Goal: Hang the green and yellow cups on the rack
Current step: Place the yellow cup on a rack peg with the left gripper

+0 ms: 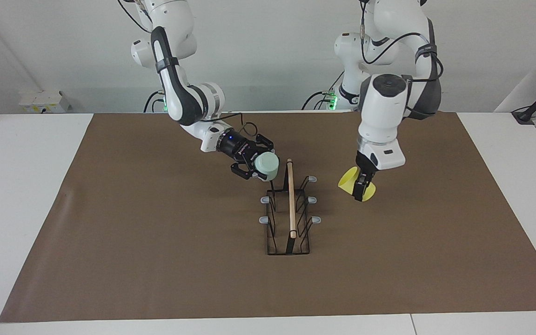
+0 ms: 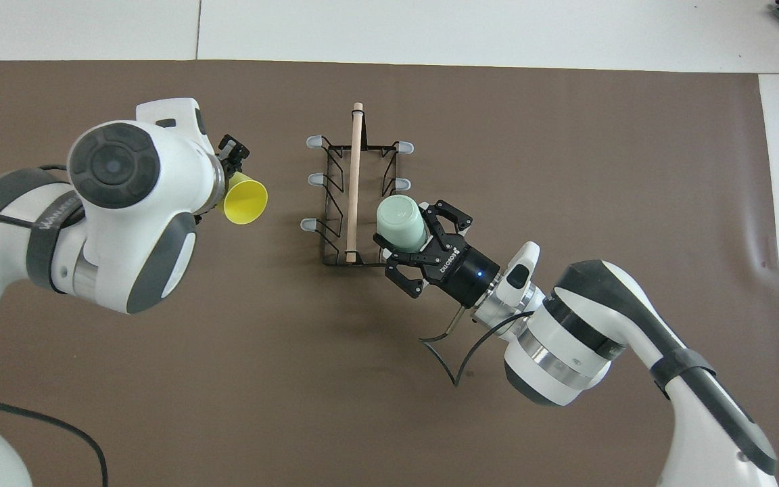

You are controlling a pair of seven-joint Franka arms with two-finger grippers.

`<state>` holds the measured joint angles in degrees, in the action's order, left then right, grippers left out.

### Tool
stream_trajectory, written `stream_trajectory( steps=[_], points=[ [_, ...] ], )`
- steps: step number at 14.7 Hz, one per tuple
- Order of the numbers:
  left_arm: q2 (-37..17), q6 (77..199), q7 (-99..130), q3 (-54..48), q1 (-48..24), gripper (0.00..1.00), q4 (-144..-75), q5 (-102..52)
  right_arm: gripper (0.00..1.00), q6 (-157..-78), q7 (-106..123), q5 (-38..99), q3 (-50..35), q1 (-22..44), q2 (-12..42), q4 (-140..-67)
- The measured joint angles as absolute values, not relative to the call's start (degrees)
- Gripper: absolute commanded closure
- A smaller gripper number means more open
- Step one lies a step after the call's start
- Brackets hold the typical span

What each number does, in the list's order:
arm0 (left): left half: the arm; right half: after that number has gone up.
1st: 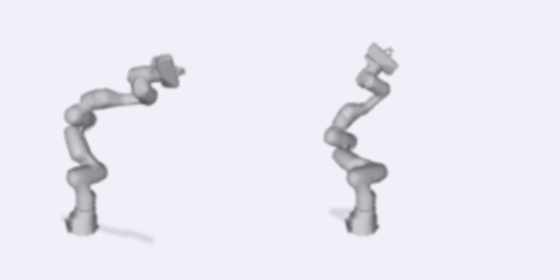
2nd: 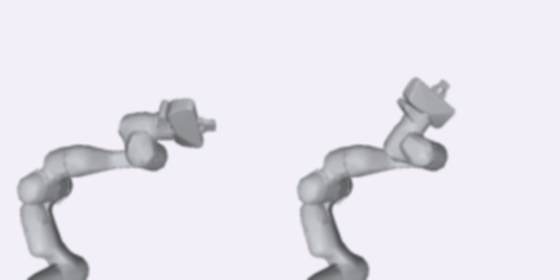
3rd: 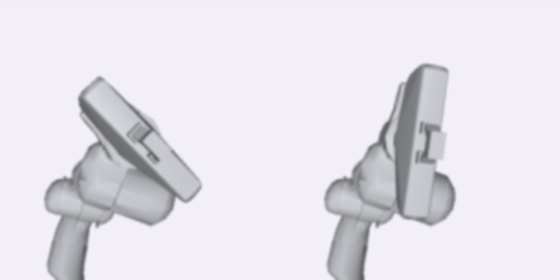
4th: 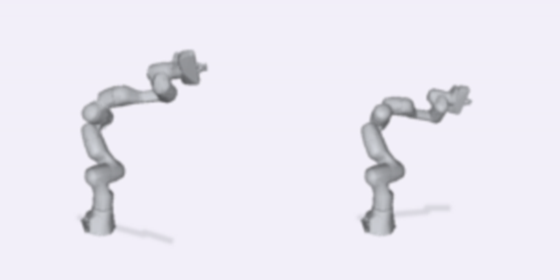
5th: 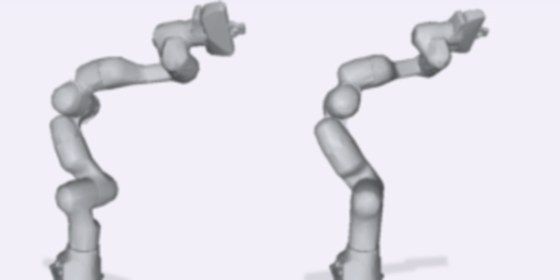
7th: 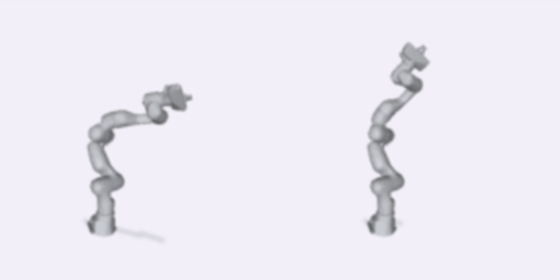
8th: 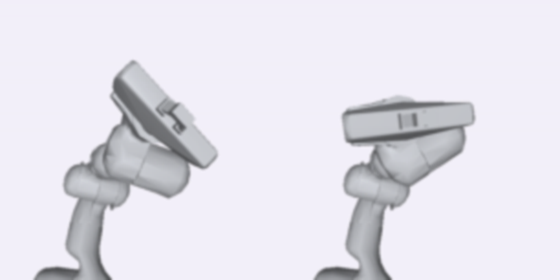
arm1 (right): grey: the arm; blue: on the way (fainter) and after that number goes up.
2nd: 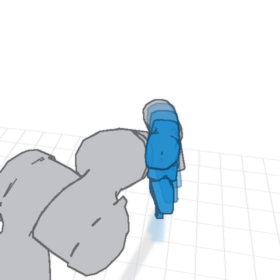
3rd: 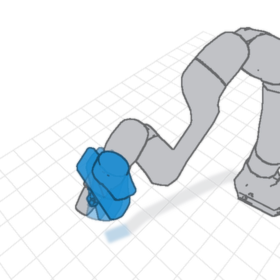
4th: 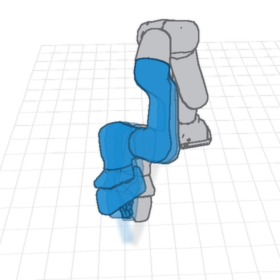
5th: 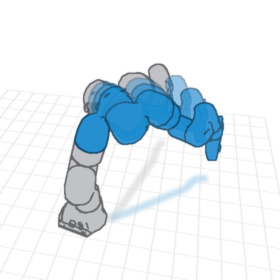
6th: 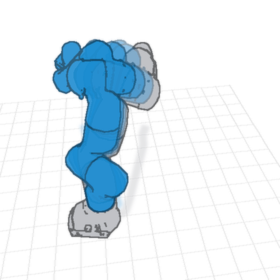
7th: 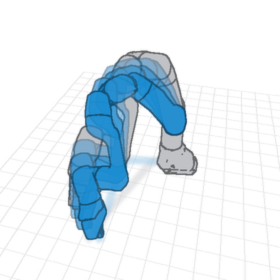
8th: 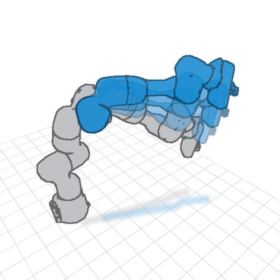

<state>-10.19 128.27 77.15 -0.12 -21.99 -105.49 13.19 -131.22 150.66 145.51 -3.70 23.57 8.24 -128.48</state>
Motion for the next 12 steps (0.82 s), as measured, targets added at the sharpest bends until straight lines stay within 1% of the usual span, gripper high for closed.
stream_trajectory(
  steps=[5,6,7,12],
  points=[
    [-10.18,128.39,94.03,-0.07,-29.98,1.00,-105.54,37.86,1.00,-130.89,152.80,146.22,-3.44,23.30,9.15,-128.49],
    [-10.10,127.94,97.33,-0.04,-31.18,1.00,-105.61,42.19,0.69,-130.84,152.98,146.81,-3.46,23.40,9.57,-128.49],
    [-9.88,127.29,100.02,-0.04,-32.27,1.00,-105.90,45.99,0.01,-130.84,153.11,147.15,-3.50,23.47,9.98,-128.49],
    [-7.58,122.48,108.46,0.02,-36.51,1.00,-110.07,62.80,0.00,-130.84,153.15,147.18,-3.50,23.54,10.58,-128.45]
  ],
)
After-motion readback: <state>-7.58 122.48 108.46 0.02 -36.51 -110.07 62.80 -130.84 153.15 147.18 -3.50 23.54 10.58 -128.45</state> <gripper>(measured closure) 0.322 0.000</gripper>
